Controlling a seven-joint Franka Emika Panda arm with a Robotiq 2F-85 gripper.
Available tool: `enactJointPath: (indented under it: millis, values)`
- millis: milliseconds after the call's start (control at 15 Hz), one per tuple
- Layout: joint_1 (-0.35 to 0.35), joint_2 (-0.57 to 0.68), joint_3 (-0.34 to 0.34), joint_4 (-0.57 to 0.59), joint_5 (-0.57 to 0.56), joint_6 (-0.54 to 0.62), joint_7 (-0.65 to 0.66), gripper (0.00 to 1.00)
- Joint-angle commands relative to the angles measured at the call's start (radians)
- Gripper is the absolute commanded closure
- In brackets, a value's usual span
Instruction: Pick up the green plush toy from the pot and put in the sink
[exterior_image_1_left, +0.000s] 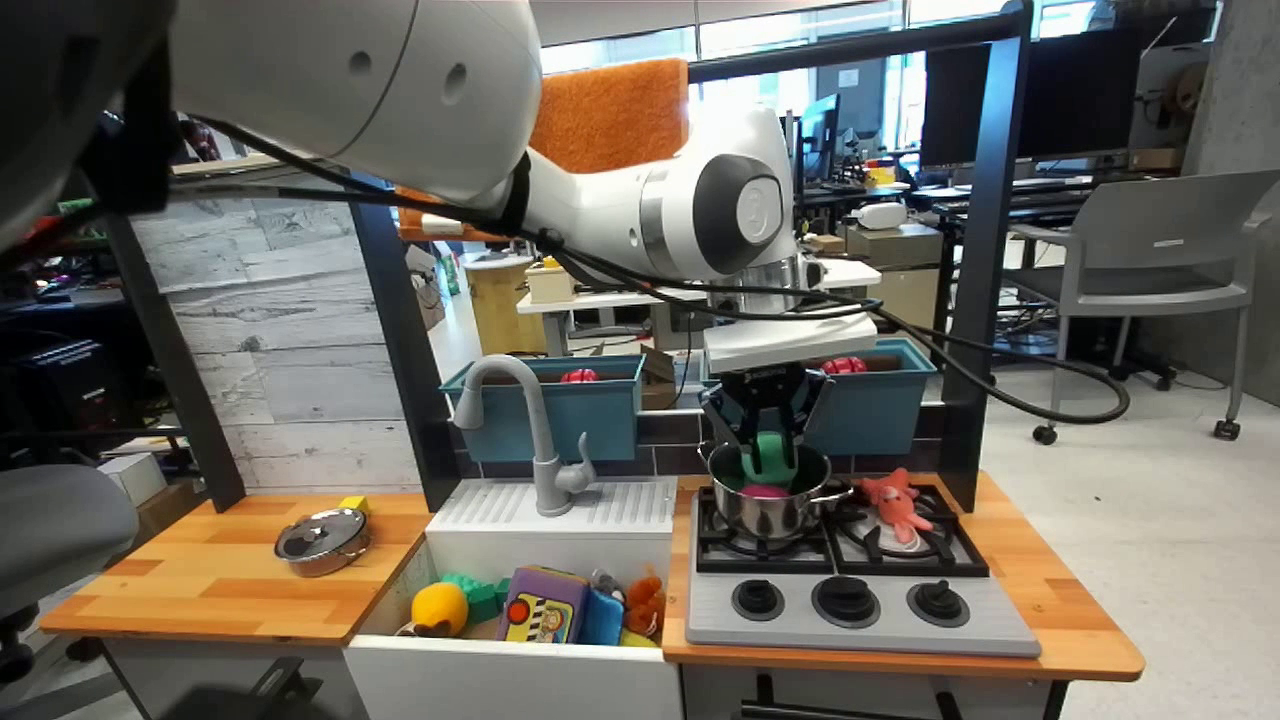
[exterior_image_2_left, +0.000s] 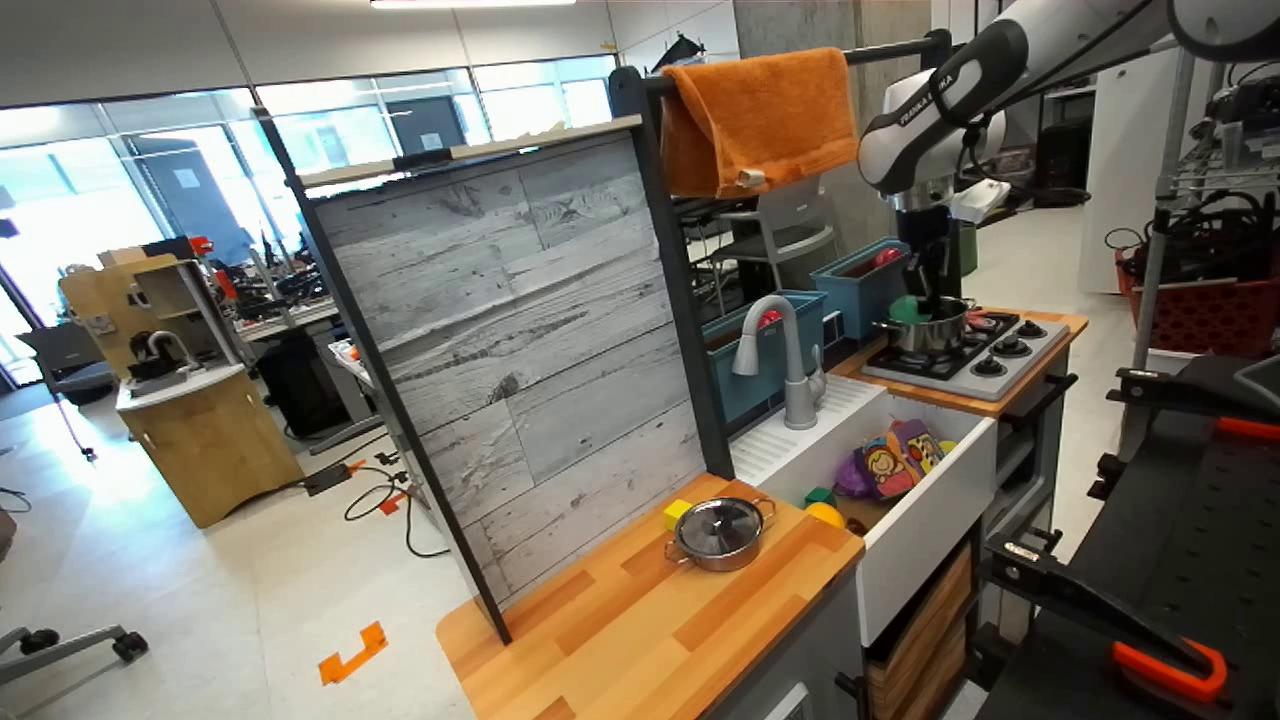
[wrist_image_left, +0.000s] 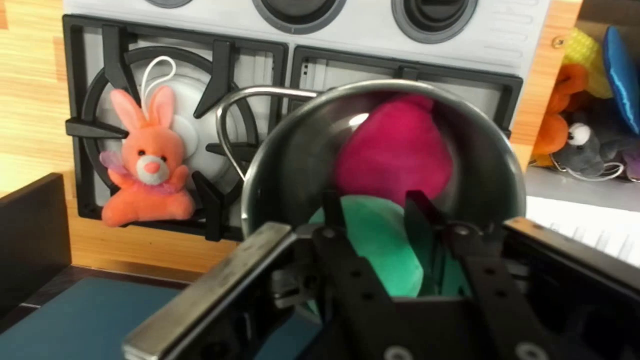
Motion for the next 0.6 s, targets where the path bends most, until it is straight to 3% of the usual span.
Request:
enactJointPath:
  millis: [0,400,467,533]
  values:
    - [-0.004,0.015,0.006,0.038,-0.021,0.035,-0.037,0.96]
    - [-0.008,0.019,0.006,0.056,-0.035,0.049,-0.047,1.00]
    - [-0.008,0.019,0.004,0.055,-0.037,0.054,-0.048,0.74]
    - [-0.008,0.019,0.004,0.052,-0.038,0.061,-0.053,0.73]
